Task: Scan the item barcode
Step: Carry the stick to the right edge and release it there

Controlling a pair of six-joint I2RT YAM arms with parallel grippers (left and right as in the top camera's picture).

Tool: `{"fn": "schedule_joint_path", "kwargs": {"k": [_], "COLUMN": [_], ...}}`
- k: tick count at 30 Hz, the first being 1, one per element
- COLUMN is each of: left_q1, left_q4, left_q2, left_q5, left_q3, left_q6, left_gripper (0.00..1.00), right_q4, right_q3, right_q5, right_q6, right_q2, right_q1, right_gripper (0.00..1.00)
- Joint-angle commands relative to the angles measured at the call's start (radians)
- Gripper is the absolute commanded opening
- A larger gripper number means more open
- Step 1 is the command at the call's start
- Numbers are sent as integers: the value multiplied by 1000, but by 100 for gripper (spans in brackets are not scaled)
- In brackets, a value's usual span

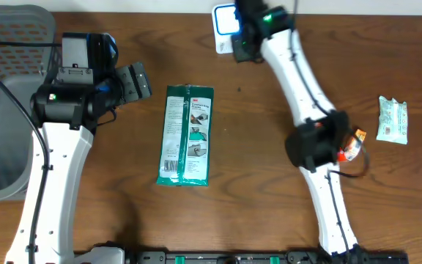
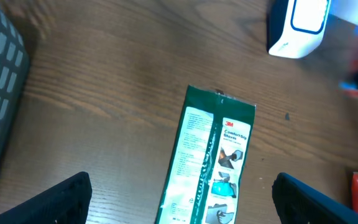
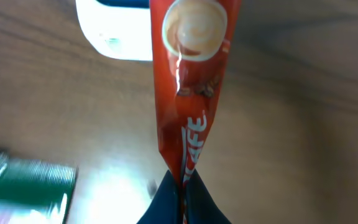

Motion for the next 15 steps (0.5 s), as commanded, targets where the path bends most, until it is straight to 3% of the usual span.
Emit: {"fn": "schedule_joint_path", "kwargs": {"k": [1, 10, 15], "left_q1": [4, 4, 4], "left_q4": [0, 0, 0], "left_q2": [-2, -2, -2], "left_q5": [-6, -6, -6], "left_q3": [0, 0, 0], "left_q6": [10, 10, 10], "left_gripper": [93, 93, 93], "right_q4": [-86, -383, -383], "right_q3": [20, 20, -82], "right_q5": [1, -18, -104], "right_q6": [-21, -17, -55], "right_q2": [-218, -360, -357], "right_q1": [-58, -297, -449], "right_gripper": [1, 1, 1]}}
